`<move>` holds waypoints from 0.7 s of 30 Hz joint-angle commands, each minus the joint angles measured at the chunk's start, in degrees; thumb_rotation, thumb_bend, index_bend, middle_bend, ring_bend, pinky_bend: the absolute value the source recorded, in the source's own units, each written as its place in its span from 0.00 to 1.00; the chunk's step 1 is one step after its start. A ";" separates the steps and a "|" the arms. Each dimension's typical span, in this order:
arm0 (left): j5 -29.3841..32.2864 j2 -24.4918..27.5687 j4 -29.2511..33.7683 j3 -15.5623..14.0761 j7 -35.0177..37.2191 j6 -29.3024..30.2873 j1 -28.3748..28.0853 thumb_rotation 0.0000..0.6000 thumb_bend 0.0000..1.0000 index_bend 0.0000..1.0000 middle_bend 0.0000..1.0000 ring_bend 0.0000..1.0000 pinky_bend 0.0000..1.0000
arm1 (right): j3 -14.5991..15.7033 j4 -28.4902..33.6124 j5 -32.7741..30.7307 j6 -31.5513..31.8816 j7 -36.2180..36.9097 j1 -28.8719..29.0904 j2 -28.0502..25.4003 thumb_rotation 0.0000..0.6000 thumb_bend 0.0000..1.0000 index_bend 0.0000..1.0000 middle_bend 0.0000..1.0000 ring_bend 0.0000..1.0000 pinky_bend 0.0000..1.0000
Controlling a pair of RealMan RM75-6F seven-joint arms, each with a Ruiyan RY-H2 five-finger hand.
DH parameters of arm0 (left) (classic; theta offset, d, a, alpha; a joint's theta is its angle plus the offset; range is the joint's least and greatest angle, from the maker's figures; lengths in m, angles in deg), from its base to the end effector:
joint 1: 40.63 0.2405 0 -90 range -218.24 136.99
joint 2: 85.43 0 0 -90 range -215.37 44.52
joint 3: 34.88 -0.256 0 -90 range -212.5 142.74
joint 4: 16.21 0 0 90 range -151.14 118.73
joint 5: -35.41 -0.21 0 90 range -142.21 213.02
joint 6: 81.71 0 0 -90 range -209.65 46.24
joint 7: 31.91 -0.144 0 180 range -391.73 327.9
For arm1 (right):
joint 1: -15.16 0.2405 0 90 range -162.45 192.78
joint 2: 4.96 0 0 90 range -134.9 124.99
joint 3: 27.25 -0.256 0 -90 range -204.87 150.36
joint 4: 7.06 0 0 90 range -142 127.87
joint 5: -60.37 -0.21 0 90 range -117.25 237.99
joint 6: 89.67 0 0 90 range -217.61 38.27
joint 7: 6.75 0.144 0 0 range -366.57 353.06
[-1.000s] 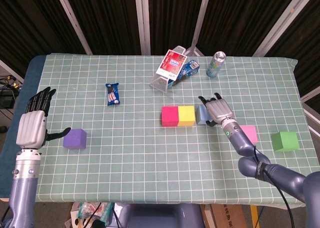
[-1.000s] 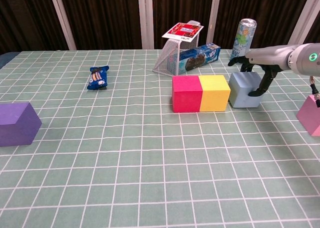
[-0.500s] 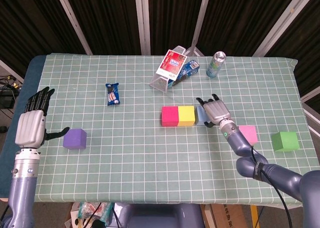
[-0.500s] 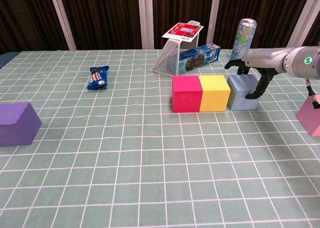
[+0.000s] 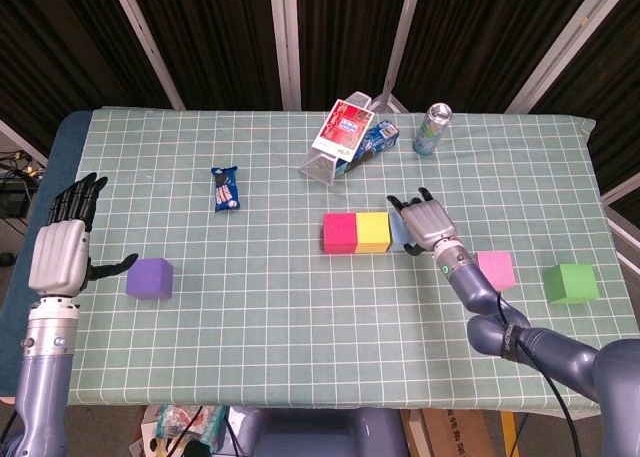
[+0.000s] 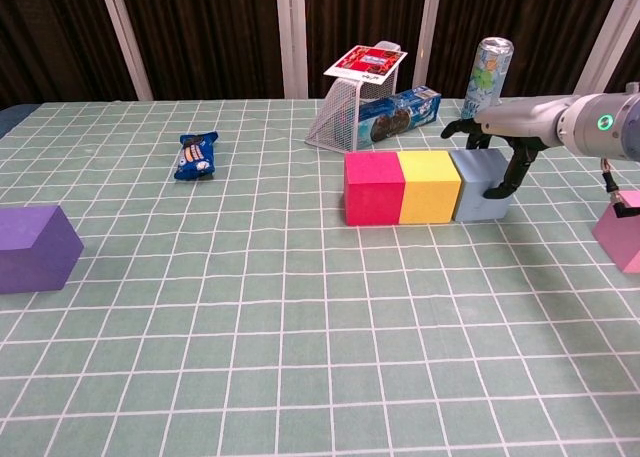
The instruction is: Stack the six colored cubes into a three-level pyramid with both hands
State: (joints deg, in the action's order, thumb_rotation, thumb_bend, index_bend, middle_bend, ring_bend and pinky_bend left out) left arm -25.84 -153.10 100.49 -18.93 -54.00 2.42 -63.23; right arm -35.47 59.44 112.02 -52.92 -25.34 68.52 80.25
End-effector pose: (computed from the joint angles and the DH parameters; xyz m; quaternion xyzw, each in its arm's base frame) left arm -0.1801 0.2747 0.1486 -0.5249 -0.4212 -0.4684 0.5724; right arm -0.1863 -0.4289 0.0132 0.7682 -0.3718 0.2385 0.4634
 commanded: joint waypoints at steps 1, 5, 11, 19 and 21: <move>0.00 0.03 0.02 0.02 0.04 0.03 0.02 1.00 0.12 0.00 0.00 0.00 0.01 | 0.05 -0.06 -0.20 0.17 -0.17 0.02 0.03 1.00 0.32 0.00 0.34 0.23 0.00; -0.04 0.03 0.04 0.05 0.06 0.11 0.03 1.00 0.12 0.00 0.00 0.00 0.01 | 0.05 -0.29 -0.41 0.39 -0.34 0.06 0.12 1.00 0.32 0.00 0.34 0.23 0.00; 0.01 0.02 -0.01 -0.02 0.12 0.03 0.05 1.00 0.12 0.00 0.00 0.00 0.01 | 0.20 -0.27 -0.66 0.38 -0.62 0.17 0.20 1.00 0.32 0.00 0.34 0.23 0.00; 0.19 0.07 -0.01 0.05 0.29 -0.06 0.05 1.00 0.12 0.00 0.00 0.00 0.01 | 0.21 -0.43 -0.66 0.81 -0.60 0.11 0.62 1.00 0.32 0.00 0.34 0.23 0.00; 0.27 0.09 -0.06 0.10 0.29 -0.11 0.01 1.00 0.12 0.00 0.00 0.00 0.01 | 0.16 -0.38 -0.68 0.83 -0.47 0.09 0.66 1.00 0.32 0.00 0.34 0.23 0.00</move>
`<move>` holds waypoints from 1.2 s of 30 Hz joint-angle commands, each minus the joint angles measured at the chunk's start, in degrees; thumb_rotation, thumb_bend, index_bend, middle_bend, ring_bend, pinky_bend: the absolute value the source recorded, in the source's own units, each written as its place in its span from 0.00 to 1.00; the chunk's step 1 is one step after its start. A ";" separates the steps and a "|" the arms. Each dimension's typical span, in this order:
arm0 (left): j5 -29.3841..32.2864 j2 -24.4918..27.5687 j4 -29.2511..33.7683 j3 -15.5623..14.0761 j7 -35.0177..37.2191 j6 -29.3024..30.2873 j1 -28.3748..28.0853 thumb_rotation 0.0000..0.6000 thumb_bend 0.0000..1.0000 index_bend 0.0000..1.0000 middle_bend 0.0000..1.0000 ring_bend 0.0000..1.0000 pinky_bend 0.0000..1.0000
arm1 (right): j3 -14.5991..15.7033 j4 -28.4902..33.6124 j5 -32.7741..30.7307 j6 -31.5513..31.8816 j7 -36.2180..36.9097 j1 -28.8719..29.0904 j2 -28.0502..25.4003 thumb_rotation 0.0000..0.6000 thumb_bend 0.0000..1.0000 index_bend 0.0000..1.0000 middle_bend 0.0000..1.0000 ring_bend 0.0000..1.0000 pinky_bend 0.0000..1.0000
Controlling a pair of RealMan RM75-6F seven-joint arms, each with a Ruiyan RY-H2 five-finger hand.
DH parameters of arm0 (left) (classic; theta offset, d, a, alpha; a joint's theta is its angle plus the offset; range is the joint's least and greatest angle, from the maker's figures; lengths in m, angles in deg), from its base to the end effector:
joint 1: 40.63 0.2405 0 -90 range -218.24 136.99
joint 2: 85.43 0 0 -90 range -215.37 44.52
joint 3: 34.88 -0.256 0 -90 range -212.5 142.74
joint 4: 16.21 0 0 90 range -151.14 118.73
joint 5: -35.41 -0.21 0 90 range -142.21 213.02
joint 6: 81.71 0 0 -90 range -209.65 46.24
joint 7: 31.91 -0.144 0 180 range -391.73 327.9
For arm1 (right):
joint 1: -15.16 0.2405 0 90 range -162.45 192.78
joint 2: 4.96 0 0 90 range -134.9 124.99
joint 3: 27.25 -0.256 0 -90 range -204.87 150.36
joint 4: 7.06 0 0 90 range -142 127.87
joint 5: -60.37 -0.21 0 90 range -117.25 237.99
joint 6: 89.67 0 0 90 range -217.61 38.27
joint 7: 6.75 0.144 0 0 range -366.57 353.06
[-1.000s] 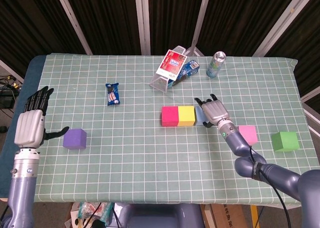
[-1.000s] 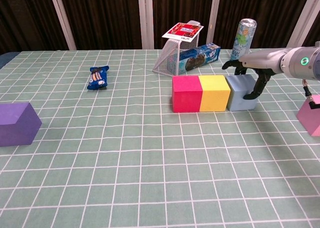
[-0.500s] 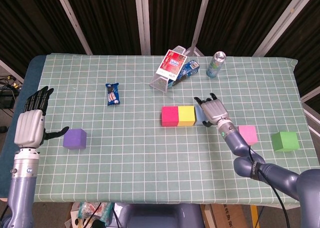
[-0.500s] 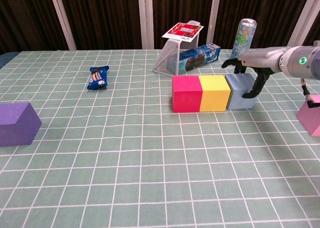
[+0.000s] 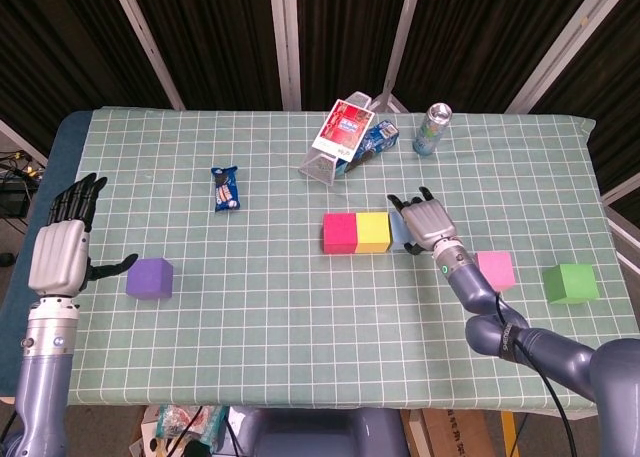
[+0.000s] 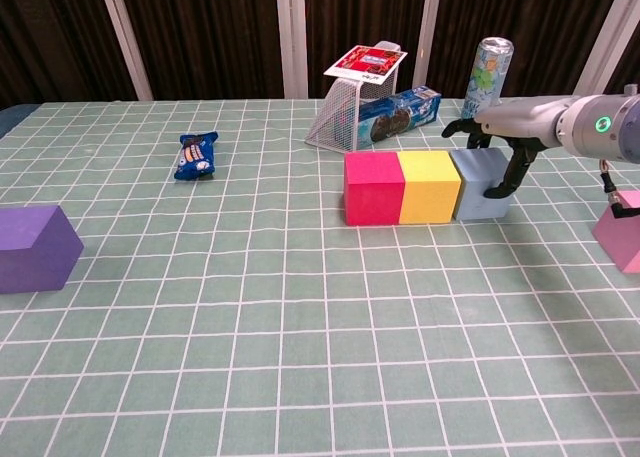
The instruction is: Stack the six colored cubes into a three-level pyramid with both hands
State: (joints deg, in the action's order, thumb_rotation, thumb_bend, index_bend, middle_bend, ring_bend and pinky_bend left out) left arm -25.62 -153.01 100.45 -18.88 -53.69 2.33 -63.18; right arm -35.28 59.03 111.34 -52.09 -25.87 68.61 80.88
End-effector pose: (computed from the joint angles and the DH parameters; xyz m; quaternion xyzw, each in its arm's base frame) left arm -0.1810 0.2749 0.1489 -0.5233 -0.4235 -0.4684 0.5722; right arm -0.1864 -0.4291 0.0113 0.7654 -0.3710 0.2398 0.4680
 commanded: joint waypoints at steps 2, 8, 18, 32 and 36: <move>0.18 -0.01 -0.10 0.10 0.03 -0.01 -0.03 1.00 0.12 0.00 0.00 0.00 0.01 | -0.01 0.07 0.09 0.02 -0.01 0.05 0.04 1.00 0.32 0.00 0.34 0.23 0.00; 0.42 0.17 -0.15 0.45 0.26 0.25 0.04 1.00 0.12 0.00 0.00 0.00 0.01 | -0.08 -0.15 -0.09 -0.07 -0.04 0.18 0.26 1.00 0.32 0.00 0.34 0.23 0.00; 0.73 0.29 -0.10 0.60 0.38 0.19 0.01 1.00 0.12 0.00 0.00 0.00 0.01 | -0.13 -0.02 -0.40 0.11 -0.41 0.36 0.44 1.00 0.32 0.00 0.34 0.23 0.00; 1.03 0.46 0.03 0.90 0.53 0.40 0.02 1.00 0.12 0.00 0.00 0.00 0.01 | -0.08 0.20 -1.10 0.56 -0.93 0.34 0.62 1.00 0.32 0.00 0.34 0.23 0.00; 0.88 0.56 0.04 0.83 0.69 0.39 0.08 1.00 0.12 0.00 0.00 0.00 0.01 | -0.05 0.38 -1.25 0.76 -1.16 0.31 0.51 1.00 0.32 0.00 0.34 0.23 0.00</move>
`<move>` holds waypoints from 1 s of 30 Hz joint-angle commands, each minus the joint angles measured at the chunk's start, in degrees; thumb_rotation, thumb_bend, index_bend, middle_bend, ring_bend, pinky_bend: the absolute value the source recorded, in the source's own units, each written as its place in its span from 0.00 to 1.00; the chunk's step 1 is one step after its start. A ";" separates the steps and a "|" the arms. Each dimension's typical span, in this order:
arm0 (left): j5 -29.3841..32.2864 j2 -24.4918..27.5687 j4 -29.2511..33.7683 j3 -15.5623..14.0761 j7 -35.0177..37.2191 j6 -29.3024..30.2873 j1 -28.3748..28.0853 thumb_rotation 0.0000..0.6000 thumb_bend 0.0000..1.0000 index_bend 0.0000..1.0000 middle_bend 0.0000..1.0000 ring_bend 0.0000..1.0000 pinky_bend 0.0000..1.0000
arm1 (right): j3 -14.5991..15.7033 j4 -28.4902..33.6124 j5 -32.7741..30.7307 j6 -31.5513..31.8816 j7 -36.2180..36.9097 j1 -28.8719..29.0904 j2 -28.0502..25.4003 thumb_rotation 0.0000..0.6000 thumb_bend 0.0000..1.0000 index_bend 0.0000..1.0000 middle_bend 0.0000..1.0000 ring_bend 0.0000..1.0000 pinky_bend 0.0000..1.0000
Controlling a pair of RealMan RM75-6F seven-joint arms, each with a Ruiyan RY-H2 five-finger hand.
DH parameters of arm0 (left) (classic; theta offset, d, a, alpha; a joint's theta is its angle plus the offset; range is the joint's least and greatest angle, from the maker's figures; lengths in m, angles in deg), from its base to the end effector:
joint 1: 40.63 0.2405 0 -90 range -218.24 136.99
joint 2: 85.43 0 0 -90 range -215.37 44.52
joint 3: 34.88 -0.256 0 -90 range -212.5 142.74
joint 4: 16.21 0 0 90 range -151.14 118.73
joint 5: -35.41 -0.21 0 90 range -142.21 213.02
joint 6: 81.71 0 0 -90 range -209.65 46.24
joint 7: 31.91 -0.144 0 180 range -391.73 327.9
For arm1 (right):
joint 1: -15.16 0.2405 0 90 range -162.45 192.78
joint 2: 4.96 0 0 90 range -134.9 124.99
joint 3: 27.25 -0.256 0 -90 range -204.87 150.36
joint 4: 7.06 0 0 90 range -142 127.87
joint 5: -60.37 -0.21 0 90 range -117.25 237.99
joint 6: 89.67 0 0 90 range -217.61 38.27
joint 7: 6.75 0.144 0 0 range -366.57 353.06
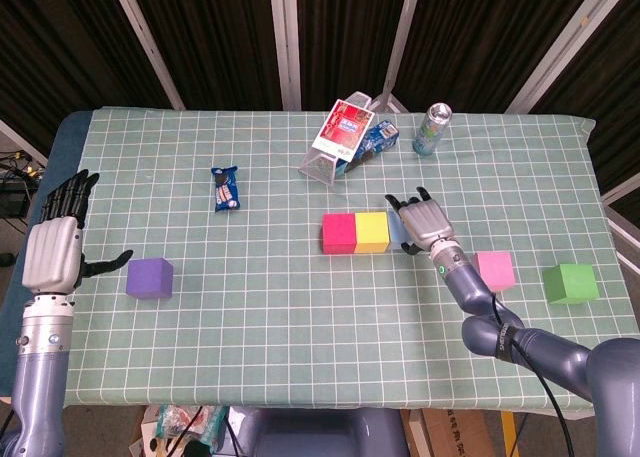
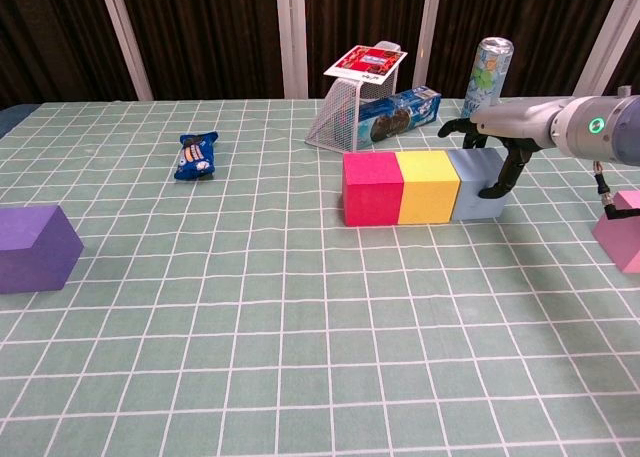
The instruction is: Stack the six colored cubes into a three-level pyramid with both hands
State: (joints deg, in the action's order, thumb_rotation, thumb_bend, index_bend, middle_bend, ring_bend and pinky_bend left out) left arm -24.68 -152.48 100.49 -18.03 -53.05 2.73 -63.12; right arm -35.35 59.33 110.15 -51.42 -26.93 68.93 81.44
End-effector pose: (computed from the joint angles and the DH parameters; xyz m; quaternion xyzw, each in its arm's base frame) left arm -0.1824 0.2770 0.1545 -0.5125 -0.4251 -0.4725 0.5774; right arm -0.1827 -0.4285 0.0079 0.7639 -0.3718 0.2421 0.4686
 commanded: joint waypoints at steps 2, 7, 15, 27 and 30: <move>-0.11 0.05 0.05 -0.02 0.09 -0.02 0.01 1.00 0.12 0.00 0.00 0.00 0.01 | 0.03 0.20 -0.13 0.20 -0.26 -0.01 -0.17 1.00 0.32 0.00 0.34 0.23 0.00; -0.24 0.13 0.17 -0.09 0.18 -0.01 0.07 1.00 0.12 0.00 0.00 0.00 0.01 | 0.04 0.80 -0.40 0.28 -0.55 -0.01 -0.60 1.00 0.32 0.00 0.34 0.23 0.00; -0.54 0.33 0.24 -0.22 0.55 0.02 0.24 1.00 0.12 0.00 0.00 0.00 0.01 | 0.23 1.60 -0.77 0.51 -1.01 -0.03 -0.82 1.00 0.32 0.00 0.34 0.23 0.00; -0.36 0.39 0.07 -0.20 0.71 -0.22 0.20 1.00 0.12 0.00 0.00 0.00 0.01 | 0.23 1.19 -1.24 0.59 -1.14 0.08 -0.16 1.00 0.32 0.00 0.34 0.23 0.00; -0.32 0.34 -0.01 -0.25 0.63 -0.30 0.15 1.00 0.12 0.00 0.00 0.00 0.01 | 0.31 1.17 -1.26 0.64 -1.14 0.02 -0.03 1.00 0.32 0.00 0.34 0.23 0.00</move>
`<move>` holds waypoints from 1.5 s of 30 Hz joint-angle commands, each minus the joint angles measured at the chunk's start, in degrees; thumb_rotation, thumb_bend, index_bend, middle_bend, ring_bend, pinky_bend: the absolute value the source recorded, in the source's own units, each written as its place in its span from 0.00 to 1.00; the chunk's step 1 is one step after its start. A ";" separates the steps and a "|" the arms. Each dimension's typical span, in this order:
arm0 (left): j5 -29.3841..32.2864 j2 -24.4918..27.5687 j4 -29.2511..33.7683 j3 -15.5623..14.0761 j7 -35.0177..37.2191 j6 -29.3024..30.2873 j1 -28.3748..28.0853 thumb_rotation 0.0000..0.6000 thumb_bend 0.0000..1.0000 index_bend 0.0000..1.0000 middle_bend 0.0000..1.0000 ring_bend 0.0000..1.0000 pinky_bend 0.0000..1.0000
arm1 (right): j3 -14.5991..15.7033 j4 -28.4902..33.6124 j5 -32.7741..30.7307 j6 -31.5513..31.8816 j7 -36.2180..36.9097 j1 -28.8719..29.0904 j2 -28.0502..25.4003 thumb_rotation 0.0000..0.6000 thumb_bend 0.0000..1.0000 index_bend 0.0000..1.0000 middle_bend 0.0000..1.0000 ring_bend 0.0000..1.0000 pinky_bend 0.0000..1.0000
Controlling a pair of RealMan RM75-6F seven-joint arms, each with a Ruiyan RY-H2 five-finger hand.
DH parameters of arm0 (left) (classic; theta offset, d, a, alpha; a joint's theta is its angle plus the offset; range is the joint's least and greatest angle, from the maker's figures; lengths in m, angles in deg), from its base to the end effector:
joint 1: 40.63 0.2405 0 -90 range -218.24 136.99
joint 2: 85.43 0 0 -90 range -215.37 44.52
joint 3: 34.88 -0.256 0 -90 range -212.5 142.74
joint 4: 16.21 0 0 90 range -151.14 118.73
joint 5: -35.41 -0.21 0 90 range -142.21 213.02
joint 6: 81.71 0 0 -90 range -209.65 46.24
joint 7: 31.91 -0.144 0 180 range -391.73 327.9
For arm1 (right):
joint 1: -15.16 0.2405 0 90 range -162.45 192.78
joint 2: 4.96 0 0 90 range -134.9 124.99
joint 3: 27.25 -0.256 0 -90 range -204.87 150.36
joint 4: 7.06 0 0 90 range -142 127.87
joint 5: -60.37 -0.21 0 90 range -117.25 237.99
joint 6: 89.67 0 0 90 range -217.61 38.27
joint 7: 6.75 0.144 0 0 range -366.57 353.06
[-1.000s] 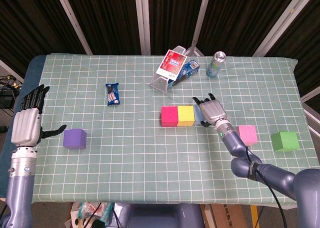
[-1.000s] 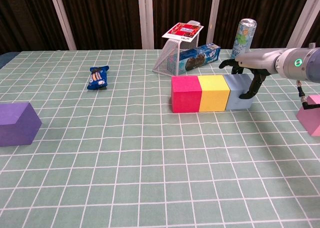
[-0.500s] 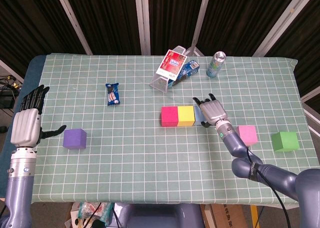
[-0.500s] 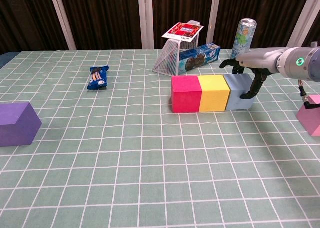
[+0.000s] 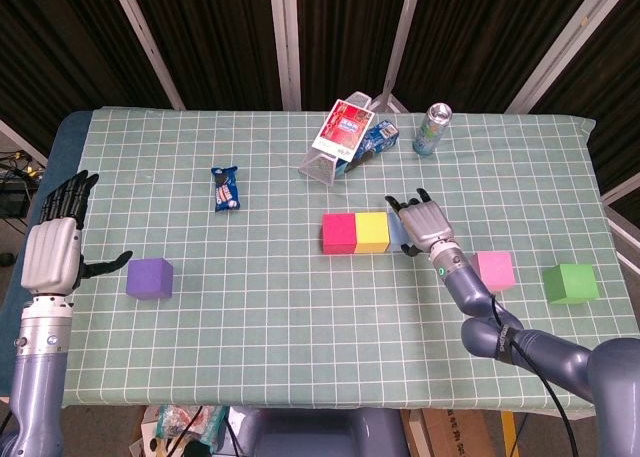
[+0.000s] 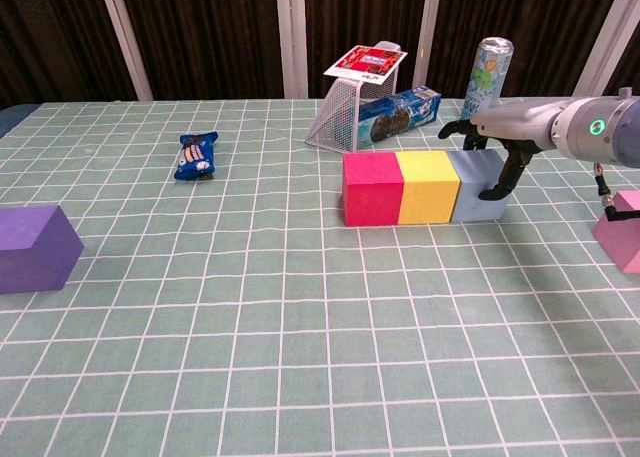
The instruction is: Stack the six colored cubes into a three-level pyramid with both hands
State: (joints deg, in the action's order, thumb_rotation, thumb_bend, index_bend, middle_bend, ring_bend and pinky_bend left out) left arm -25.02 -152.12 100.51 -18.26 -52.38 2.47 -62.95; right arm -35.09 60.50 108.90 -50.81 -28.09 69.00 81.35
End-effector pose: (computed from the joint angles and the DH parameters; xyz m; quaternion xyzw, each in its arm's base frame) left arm -0.1832 0.2761 0.1550 -0.5137 -0.4263 -0.4734 0.5747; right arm -0.1813 -0.4253 0.0059 0.7640 -0.3737 0.2405 0.4677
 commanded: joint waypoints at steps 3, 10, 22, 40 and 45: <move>0.08 -0.09 -0.11 -0.10 -0.08 -0.15 -0.05 1.00 0.12 0.00 0.00 0.00 0.01 | 0.04 -0.01 -0.20 -0.09 0.09 -0.07 0.12 1.00 0.32 0.00 0.34 0.23 0.00; 0.21 -0.15 -0.09 0.03 -0.09 -0.07 -0.10 1.00 0.12 0.00 0.00 0.00 0.01 | -0.12 0.39 0.05 0.33 0.24 -0.09 0.38 1.00 0.32 0.00 0.34 0.23 0.00; 0.46 -0.13 -0.06 0.09 -0.14 -0.11 -0.16 1.00 0.12 0.00 0.00 0.00 0.01 | -0.18 0.55 -1.40 0.24 -0.57 0.19 0.63 1.00 0.32 0.00 0.27 0.23 0.00; 0.13 0.12 0.23 0.01 0.14 0.04 0.00 1.00 0.12 0.00 0.00 0.00 0.01 | 0.07 5.41 -6.00 4.70 -4.83 -0.45 -1.80 1.00 0.32 0.00 0.00 0.07 0.00; -0.17 0.25 0.45 -0.19 0.12 0.03 0.08 1.00 0.12 0.00 0.00 0.00 0.01 | 0.36 8.79 -6.11 6.38 -5.35 -1.39 -4.25 1.00 0.32 0.00 0.00 0.07 0.00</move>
State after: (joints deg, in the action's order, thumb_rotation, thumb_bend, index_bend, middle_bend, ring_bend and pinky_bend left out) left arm -25.20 -151.88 100.96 -18.45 -52.25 2.50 -62.86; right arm -34.84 68.76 102.85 -44.85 -33.24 67.90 77.59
